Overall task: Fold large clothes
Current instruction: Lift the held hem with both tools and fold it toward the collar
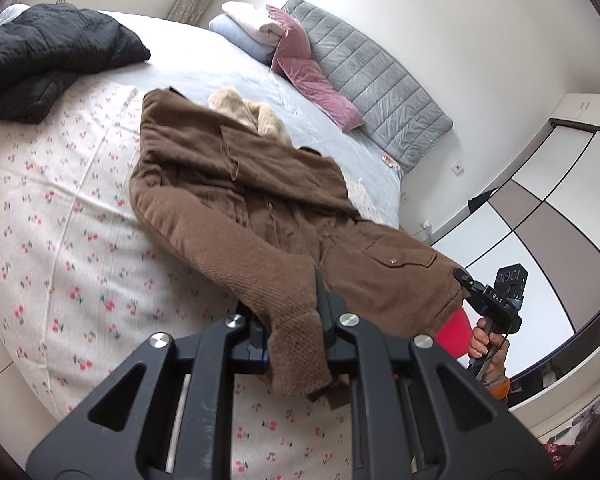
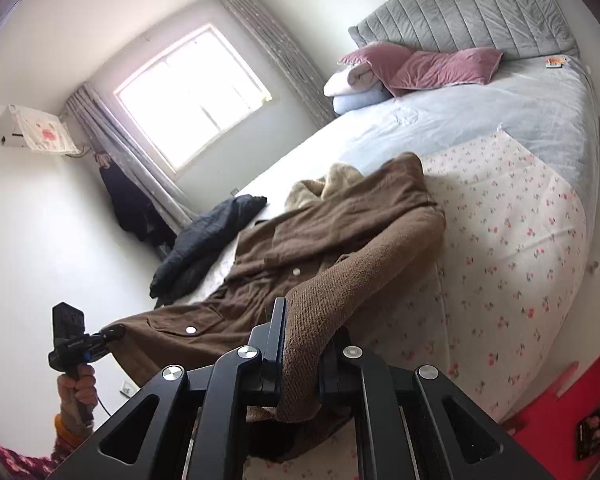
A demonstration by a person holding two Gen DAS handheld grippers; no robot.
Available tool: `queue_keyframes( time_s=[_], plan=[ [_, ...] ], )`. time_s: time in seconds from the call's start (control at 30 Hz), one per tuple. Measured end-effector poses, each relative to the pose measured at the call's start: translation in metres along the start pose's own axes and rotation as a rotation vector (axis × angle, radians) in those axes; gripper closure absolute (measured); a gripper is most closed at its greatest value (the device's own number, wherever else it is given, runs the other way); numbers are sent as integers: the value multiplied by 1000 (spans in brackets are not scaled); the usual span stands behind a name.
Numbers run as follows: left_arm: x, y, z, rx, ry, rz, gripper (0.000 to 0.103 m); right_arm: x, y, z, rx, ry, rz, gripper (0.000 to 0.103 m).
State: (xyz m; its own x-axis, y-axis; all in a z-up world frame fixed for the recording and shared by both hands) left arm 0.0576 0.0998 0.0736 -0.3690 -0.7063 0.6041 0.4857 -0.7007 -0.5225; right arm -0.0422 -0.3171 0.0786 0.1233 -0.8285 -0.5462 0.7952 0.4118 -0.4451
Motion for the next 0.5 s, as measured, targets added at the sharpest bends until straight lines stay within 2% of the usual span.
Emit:
queue_keyframes(
  time_s=[0.27, 0.5],
  plan=[
    [-4, 5, 108, 140, -6, 31, 87, 5, 24, 94, 127, 21, 9, 93],
    [-27, 46, 203, 207, -30, 98, 87, 35, 80, 182, 169, 73, -24, 93]
  ],
)
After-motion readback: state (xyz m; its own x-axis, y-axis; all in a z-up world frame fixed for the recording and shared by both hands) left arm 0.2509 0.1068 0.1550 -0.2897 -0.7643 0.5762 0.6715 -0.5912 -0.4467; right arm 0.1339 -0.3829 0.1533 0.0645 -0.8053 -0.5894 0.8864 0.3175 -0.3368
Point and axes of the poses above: each gripper's, at about its wrist camera, not at the fingertips, and y roughly the way its jaws point, x to its right, z to its top, the point moved 5 cm from there along y, roughly the way its jaws point
